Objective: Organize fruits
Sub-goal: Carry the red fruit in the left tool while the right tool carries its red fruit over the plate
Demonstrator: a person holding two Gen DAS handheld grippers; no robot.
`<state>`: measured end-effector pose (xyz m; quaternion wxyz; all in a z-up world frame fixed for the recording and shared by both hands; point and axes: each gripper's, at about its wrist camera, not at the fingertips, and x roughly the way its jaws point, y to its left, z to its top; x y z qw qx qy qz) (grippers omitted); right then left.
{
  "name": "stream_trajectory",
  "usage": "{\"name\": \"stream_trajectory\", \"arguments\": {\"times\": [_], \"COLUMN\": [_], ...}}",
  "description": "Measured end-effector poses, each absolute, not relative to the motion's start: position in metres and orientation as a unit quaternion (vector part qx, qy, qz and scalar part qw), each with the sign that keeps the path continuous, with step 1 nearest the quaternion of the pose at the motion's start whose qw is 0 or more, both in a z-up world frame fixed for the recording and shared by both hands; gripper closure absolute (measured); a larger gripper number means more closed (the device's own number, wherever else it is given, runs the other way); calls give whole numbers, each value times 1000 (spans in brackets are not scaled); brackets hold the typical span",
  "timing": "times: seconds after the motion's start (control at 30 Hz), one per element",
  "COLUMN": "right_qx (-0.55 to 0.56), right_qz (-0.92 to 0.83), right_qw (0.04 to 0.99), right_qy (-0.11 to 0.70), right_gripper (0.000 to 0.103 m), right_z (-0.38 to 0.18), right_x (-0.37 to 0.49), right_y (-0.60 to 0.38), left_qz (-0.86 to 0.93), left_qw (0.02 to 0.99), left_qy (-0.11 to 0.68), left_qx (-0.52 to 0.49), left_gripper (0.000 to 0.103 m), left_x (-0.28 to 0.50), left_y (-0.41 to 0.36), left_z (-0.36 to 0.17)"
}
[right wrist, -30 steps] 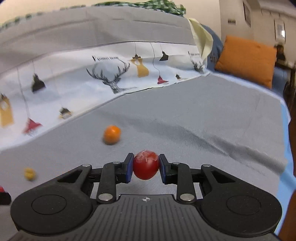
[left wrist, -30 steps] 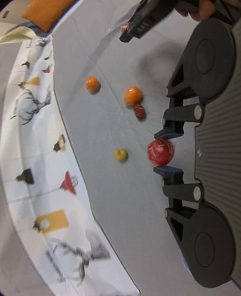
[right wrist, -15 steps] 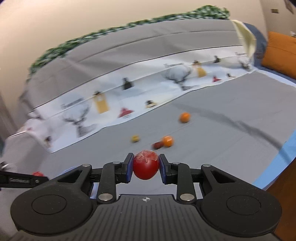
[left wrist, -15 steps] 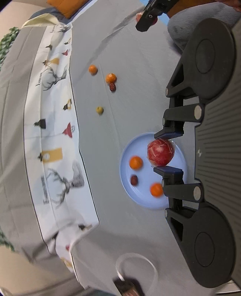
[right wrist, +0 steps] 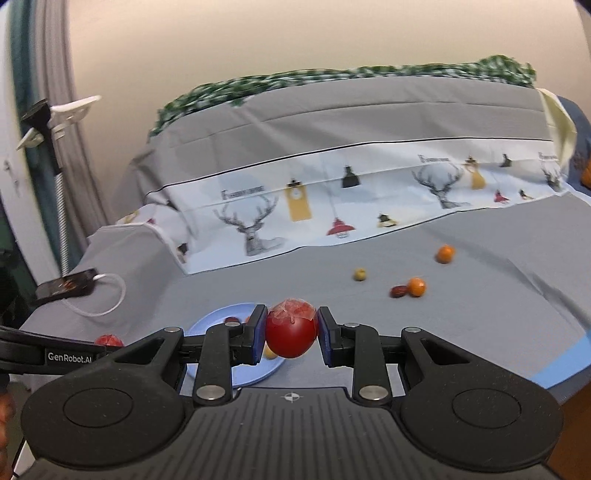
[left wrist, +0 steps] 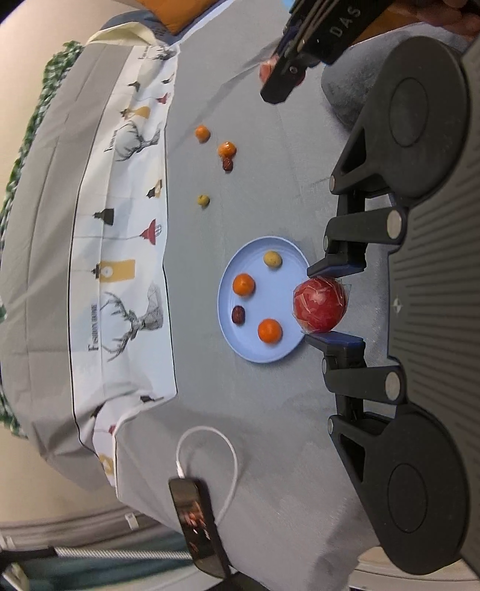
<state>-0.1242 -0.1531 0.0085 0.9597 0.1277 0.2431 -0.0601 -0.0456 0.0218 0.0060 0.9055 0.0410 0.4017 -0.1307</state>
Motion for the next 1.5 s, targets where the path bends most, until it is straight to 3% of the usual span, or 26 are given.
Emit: {"name": "stream_trajectory", "arguments": {"times": [1.5], "right_qx": [92], "right_qz": [-31], "right_qw": [951], "right_qy": [294], "right_gripper": [73], "right_z": [-17], "right_x": [-75], "right_y": [-135], "left_qz": [-100], "left_qw": [897], "left_qy": [431], "left_qx": [6], "left_gripper": [69], "left_x": [0], "left_y": [48], "left_z": [-16]}}
